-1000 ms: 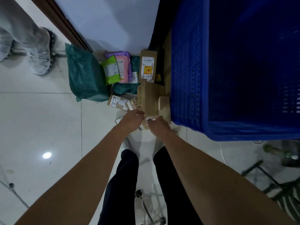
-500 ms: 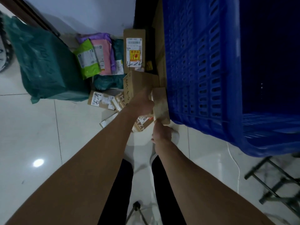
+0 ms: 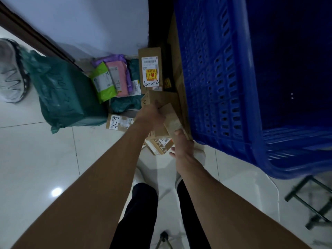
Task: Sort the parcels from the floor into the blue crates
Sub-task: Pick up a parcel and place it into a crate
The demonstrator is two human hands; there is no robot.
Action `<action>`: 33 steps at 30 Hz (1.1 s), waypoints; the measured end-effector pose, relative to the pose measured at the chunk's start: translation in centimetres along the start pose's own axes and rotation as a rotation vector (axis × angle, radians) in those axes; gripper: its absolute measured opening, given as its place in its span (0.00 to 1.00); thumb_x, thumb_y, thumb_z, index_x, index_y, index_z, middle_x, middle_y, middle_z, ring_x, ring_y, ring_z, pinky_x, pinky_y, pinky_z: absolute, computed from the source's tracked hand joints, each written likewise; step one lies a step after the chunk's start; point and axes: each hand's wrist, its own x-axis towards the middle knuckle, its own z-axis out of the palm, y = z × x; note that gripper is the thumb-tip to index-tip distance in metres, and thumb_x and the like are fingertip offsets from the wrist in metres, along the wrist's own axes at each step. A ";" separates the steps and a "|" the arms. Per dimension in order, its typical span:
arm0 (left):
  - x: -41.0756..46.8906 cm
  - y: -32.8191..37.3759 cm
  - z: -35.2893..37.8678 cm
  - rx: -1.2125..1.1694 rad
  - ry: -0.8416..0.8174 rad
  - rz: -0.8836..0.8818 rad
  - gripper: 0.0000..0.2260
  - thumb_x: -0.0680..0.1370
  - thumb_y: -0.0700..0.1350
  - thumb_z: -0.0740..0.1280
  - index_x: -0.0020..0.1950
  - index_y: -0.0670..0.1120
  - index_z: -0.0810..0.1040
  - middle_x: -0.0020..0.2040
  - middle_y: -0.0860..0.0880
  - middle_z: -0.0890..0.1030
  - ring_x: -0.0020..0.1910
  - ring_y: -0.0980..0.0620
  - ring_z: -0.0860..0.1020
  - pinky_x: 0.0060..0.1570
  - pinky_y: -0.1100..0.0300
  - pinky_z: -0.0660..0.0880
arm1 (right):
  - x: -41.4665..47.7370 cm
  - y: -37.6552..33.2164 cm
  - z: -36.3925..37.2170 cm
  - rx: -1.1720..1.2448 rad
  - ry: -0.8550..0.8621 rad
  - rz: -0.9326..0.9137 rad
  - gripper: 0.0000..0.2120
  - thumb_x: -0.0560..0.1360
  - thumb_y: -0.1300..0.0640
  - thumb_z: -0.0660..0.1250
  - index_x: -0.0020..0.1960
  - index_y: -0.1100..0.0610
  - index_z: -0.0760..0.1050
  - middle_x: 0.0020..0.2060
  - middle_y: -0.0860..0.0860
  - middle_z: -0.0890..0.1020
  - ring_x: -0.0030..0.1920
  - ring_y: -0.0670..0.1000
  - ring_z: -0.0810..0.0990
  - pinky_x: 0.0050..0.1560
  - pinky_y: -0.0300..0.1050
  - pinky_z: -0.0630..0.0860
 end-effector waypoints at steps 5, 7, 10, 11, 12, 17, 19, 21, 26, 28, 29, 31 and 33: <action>-4.5 -1.2 -4.7 -0.085 0.097 -0.071 0.13 0.79 0.48 0.61 0.61 0.46 0.75 0.56 0.43 0.80 0.58 0.40 0.77 0.50 0.54 0.71 | -6.4 -1.1 0.3 -0.043 -0.061 -0.015 0.47 0.59 0.37 0.64 0.74 0.56 0.64 0.64 0.58 0.76 0.62 0.60 0.76 0.65 0.61 0.74; -6.6 -1.6 -6.5 -0.108 0.126 -0.099 0.12 0.79 0.47 0.61 0.60 0.47 0.77 0.55 0.45 0.81 0.58 0.40 0.78 0.48 0.55 0.69 | -9.8 -1.4 0.0 -0.097 -0.095 -0.060 0.46 0.62 0.36 0.65 0.75 0.55 0.62 0.66 0.58 0.74 0.64 0.61 0.75 0.65 0.62 0.73; -10.8 -1.6 -9.0 -0.135 0.118 -0.122 0.17 0.79 0.43 0.61 0.68 0.46 0.74 0.61 0.43 0.80 0.60 0.39 0.77 0.55 0.53 0.73 | -14.5 -2.3 -0.9 -0.234 -0.153 -0.175 0.46 0.62 0.33 0.65 0.74 0.56 0.64 0.67 0.57 0.75 0.65 0.61 0.76 0.65 0.62 0.74; -12.4 -1.5 -9.8 -0.163 0.116 -0.129 0.18 0.78 0.42 0.61 0.69 0.46 0.73 0.62 0.42 0.79 0.60 0.39 0.77 0.58 0.50 0.74 | -15.8 -2.9 -1.2 -0.276 -0.180 -0.200 0.45 0.63 0.33 0.65 0.74 0.56 0.66 0.67 0.57 0.75 0.65 0.61 0.76 0.66 0.62 0.74; -14.4 -1.2 -11.0 -0.206 0.111 -0.147 0.19 0.78 0.41 0.61 0.70 0.45 0.73 0.62 0.42 0.79 0.60 0.39 0.77 0.60 0.48 0.74 | -17.5 -3.5 -1.6 -0.317 -0.196 -0.218 0.44 0.64 0.34 0.64 0.73 0.56 0.67 0.68 0.57 0.75 0.65 0.61 0.76 0.66 0.61 0.74; -23.6 0.3 -16.0 -0.396 0.147 -0.216 0.21 0.77 0.46 0.63 0.70 0.46 0.72 0.63 0.44 0.79 0.61 0.43 0.77 0.63 0.45 0.75 | -24.9 -5.2 -4.3 -0.449 -0.264 -0.355 0.37 0.68 0.36 0.61 0.72 0.53 0.67 0.60 0.53 0.76 0.60 0.55 0.76 0.65 0.54 0.69; -26.8 1.6 -17.8 -0.434 0.182 -0.216 0.20 0.78 0.44 0.62 0.69 0.45 0.73 0.61 0.45 0.79 0.60 0.43 0.77 0.62 0.46 0.75 | -28.8 -6.4 -5.4 -0.492 -0.279 -0.386 0.40 0.65 0.35 0.59 0.73 0.53 0.67 0.56 0.51 0.76 0.57 0.53 0.74 0.62 0.51 0.67; -29.6 3.0 -19.4 -0.442 0.224 -0.196 0.18 0.78 0.43 0.61 0.68 0.44 0.73 0.60 0.44 0.79 0.59 0.43 0.77 0.60 0.49 0.75 | -32.5 -7.7 -6.6 -0.513 -0.309 -0.408 0.42 0.65 0.33 0.59 0.75 0.52 0.65 0.63 0.53 0.76 0.63 0.56 0.75 0.66 0.58 0.71; -34.4 6.6 -22.1 -0.394 0.265 -0.102 0.17 0.78 0.45 0.62 0.67 0.43 0.71 0.58 0.44 0.77 0.56 0.44 0.77 0.58 0.49 0.76 | -39.1 -10.2 -10.4 -0.473 -0.326 -0.436 0.35 0.73 0.35 0.60 0.76 0.50 0.65 0.66 0.48 0.72 0.64 0.56 0.75 0.66 0.60 0.73; -35.6 8.4 -22.8 -0.392 0.275 -0.073 0.16 0.79 0.47 0.63 0.65 0.43 0.71 0.57 0.44 0.77 0.54 0.45 0.76 0.56 0.50 0.75 | -40.7 -11.4 -11.8 -0.420 -0.324 -0.431 0.30 0.73 0.34 0.59 0.69 0.49 0.70 0.63 0.50 0.76 0.60 0.56 0.78 0.64 0.60 0.75; -36.0 9.2 -23.0 -0.404 0.280 -0.058 0.15 0.79 0.48 0.63 0.64 0.42 0.71 0.56 0.44 0.77 0.52 0.46 0.76 0.54 0.52 0.74 | -41.4 -11.9 -12.6 -0.379 -0.325 -0.432 0.24 0.76 0.35 0.59 0.65 0.49 0.71 0.59 0.51 0.77 0.58 0.56 0.78 0.63 0.59 0.76; -36.7 10.9 -23.1 -0.419 0.280 -0.022 0.14 0.79 0.49 0.64 0.59 0.42 0.71 0.52 0.43 0.78 0.49 0.46 0.76 0.48 0.55 0.71 | -42.6 -13.2 -14.4 -0.290 -0.320 -0.428 0.17 0.79 0.39 0.60 0.62 0.48 0.71 0.53 0.51 0.76 0.56 0.55 0.77 0.62 0.55 0.77; -37.1 12.4 -22.8 -0.427 0.255 0.027 0.15 0.78 0.50 0.65 0.58 0.41 0.71 0.52 0.41 0.79 0.47 0.47 0.76 0.47 0.55 0.72 | -42.8 -14.4 -16.3 -0.263 -0.319 -0.457 0.14 0.81 0.41 0.60 0.61 0.48 0.72 0.53 0.52 0.77 0.56 0.54 0.77 0.59 0.52 0.77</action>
